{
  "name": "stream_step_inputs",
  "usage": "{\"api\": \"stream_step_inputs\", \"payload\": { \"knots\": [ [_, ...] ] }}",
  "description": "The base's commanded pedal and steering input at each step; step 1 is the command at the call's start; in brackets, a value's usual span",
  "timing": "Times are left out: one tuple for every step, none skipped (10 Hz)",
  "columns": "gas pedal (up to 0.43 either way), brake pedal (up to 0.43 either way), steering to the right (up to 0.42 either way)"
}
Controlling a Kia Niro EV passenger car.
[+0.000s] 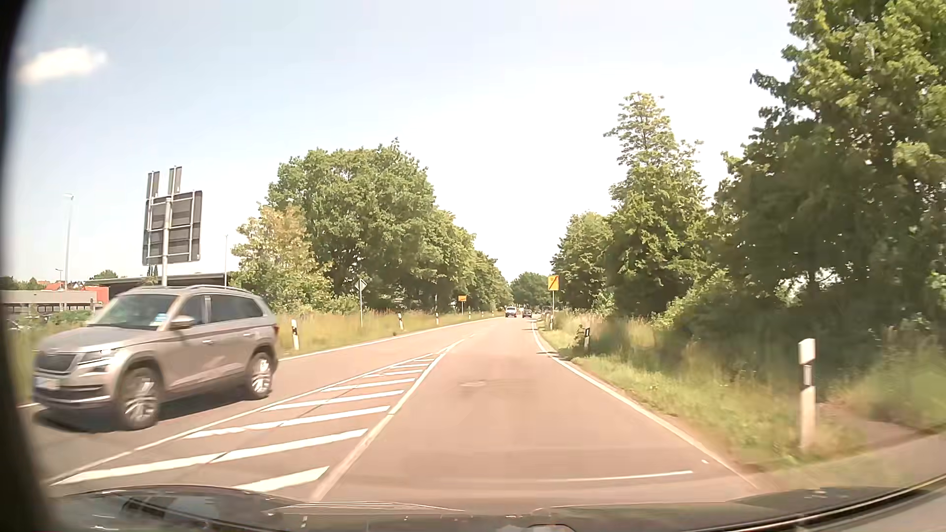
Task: Follow the waypoints while adhering to traffic rules and regulations
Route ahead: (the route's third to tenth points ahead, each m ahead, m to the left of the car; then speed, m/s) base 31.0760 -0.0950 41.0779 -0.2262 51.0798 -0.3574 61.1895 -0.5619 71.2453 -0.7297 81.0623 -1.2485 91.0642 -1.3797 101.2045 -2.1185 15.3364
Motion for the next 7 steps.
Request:
{"api": "stream_step_inputs", "payload": {
  "knots": [
    [0.26, 0.0, -0.008],
    [0.268, 0.0, -0.006],
    [0.268, 0.0, -0.004],
    [0.28, 0.0, -0.003],
    [0.28, 0.0, -0.002],
    [0.268, 0.0, -0.001],
    [0.248, 0.0, 0.001]
  ]
}}
